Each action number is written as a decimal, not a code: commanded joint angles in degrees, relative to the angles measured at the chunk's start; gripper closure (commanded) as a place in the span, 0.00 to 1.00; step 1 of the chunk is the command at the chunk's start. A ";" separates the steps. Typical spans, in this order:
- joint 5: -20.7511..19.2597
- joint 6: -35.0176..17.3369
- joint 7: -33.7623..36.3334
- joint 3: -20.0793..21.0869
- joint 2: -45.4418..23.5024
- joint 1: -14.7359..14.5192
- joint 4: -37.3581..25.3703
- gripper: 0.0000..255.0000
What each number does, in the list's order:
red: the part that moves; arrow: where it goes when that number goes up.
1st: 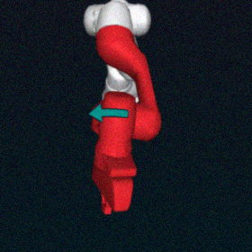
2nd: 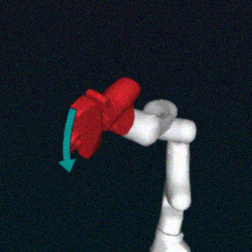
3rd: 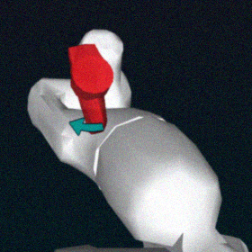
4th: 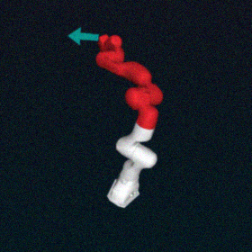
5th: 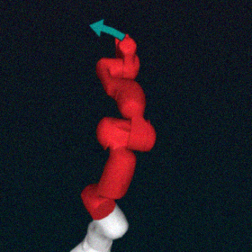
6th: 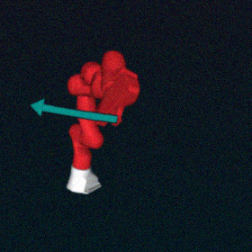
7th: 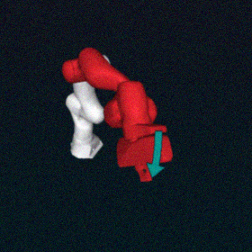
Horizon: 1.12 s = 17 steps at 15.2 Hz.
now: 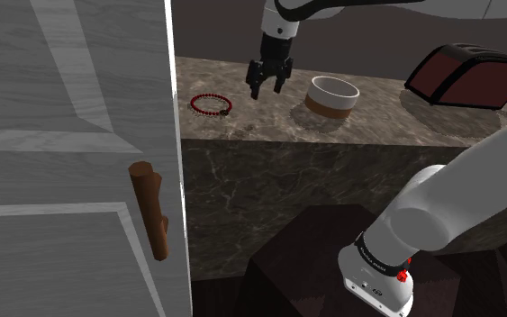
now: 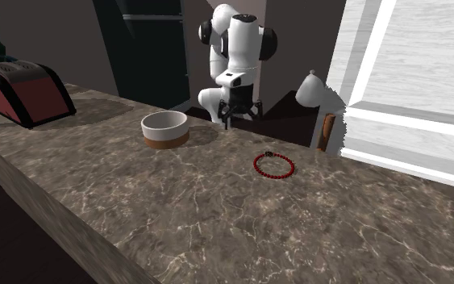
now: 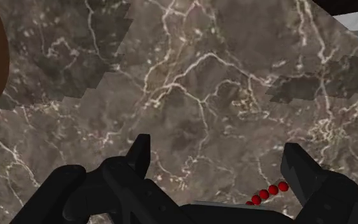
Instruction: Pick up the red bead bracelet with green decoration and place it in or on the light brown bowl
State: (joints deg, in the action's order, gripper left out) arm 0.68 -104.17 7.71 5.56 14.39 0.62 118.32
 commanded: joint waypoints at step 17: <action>-2.81 -5.13 0.43 1.93 -24.72 -1.58 -19.37 0.00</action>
State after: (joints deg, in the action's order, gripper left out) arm -2.11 -108.50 8.24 7.55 -10.15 -1.03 98.37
